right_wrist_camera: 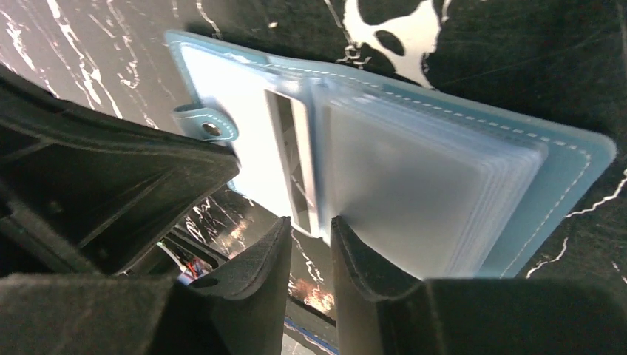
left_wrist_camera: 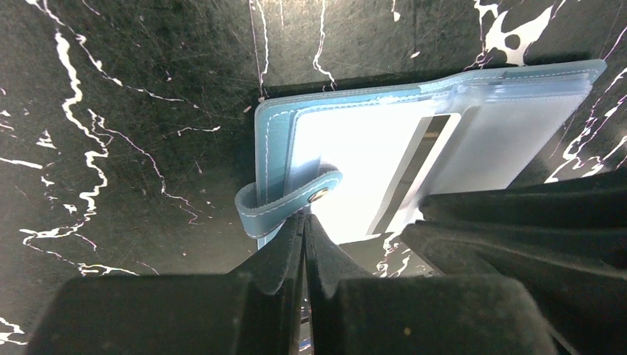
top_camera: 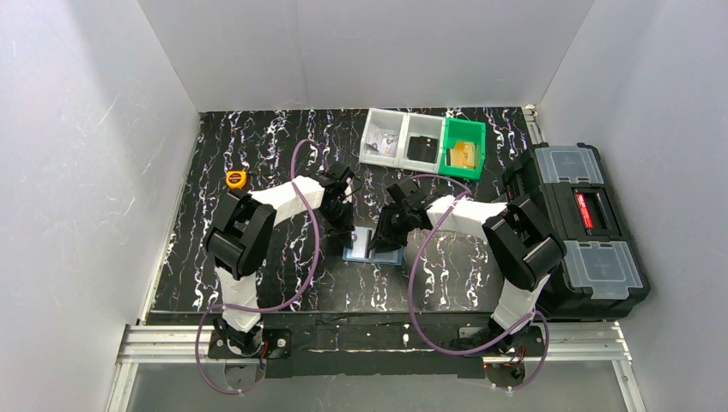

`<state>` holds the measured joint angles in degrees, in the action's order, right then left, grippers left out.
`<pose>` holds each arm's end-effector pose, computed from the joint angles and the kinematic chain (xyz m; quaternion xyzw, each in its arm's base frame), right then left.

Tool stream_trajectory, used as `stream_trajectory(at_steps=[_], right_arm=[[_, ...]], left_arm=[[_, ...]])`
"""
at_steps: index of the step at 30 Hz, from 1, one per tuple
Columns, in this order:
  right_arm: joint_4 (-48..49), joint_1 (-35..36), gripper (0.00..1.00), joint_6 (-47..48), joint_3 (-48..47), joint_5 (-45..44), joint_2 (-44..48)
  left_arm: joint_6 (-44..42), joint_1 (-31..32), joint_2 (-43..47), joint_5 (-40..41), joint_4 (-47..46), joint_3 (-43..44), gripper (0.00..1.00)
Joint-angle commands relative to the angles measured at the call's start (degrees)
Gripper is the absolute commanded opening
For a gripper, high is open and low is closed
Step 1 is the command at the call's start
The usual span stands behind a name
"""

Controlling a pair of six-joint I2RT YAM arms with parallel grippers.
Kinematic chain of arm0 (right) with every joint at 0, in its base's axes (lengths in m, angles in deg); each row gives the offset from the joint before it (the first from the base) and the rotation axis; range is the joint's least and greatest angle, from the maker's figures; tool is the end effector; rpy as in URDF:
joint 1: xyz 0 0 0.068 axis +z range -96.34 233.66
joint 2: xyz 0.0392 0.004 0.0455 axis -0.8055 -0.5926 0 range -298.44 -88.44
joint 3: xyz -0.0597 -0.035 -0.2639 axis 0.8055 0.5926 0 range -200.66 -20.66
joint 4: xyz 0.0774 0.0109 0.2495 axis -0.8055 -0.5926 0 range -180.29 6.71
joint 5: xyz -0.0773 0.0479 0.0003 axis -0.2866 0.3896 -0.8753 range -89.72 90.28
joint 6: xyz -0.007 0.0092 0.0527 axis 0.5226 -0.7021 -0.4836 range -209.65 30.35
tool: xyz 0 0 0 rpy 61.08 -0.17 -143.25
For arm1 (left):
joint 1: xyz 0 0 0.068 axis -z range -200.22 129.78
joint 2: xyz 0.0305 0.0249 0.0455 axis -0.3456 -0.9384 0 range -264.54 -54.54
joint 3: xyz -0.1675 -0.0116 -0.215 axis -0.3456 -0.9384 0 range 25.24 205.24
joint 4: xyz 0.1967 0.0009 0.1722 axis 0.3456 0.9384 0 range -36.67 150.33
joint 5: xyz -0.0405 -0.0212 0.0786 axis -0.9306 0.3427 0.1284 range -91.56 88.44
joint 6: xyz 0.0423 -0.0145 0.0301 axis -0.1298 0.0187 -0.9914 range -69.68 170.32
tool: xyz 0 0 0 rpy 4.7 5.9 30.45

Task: Take the credit cards out of the card holder
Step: Remove the credit card from the card holder.

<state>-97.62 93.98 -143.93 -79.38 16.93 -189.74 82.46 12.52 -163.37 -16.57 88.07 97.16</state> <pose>0.2616 0.2354 0.1602 0.0743 0.9465 0.3012 0.0892 0.3074 -0.2085 0.1613 0.0260 0.9786 -0.1936 0.0643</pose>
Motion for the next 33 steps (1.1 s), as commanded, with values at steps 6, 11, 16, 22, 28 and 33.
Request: stream_trajectory(at_steps=[6, 11, 16, 22, 28, 33], right_arm=[[3.3, -0.8, 0.39, -0.5, 2.0, 0.0, -2.1], [4.4, -0.8, 0.39, -1.1, 2.6, 0.2, -3.4], [5.5, -0.8, 0.35, -1.3, 3.6, 0.7, -3.1], [8.3, -1.8, 0.25, -1.7, 6.1, 1.9, -0.8], [17.4, -3.3, 0.18, -3.8, 10.7, 6.9, -0.3], [21.1, -3.4, 0.11, -4.8, 11.7, 8.8, -0.7]], left_arm=[[0.5, 1.0, -1.6, 2.3, 0.3, -3.7, 0.00], [0.7, 1.7, -2.5, 1.7, -0.2, -4.3, 0.00], [1.1, 2.1, -3.0, 1.4, -0.4, -4.5, 0.00], [1.6, 2.2, -3.4, 1.3, -0.7, -5.0, 0.00], [2.1, 2.2, -3.7, 0.5, -1.3, -5.9, 0.00], [2.1, 2.3, -3.5, 0.4, -1.3, -6.1, 0.00]])
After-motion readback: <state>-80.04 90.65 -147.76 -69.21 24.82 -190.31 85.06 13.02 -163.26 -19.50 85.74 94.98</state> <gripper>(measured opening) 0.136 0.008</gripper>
